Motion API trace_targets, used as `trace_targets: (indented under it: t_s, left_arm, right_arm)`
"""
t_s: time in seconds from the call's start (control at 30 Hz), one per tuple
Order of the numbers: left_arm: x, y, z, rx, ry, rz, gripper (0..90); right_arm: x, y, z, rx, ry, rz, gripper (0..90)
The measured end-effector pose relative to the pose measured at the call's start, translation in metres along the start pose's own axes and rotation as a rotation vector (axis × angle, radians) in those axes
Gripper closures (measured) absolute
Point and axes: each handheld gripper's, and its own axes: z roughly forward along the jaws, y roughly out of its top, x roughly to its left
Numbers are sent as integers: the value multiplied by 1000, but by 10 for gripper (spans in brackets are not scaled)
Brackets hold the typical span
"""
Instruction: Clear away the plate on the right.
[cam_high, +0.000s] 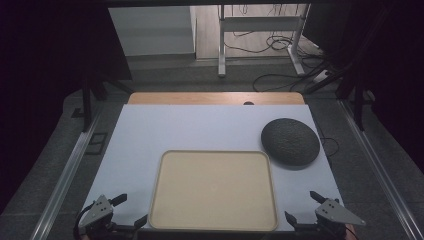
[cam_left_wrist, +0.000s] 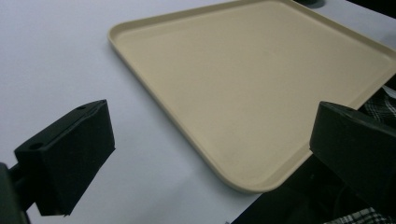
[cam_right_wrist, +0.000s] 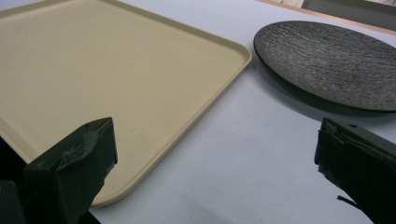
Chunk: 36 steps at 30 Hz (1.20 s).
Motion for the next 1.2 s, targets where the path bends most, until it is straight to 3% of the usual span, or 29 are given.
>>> trace_targets:
  t_s: [0.1,0.37,0.67,1.2]
  left_arm:
    - [0,0,0,-7,-13,-1,0]
    - [-1,0,0,-9,7,13,0]
    - [0,-1,0,-12,19,1,0]
    - [0,-2,0,-18,17,-1,0]
  right_arm:
    - [-1,-1,1,9,0,10,0]
    - [0,-1,4,26,-1,1,0]
    - [-1,-2,3,40,-5,-12,0]
    - [-2,-1,5,59,9,-5,5]
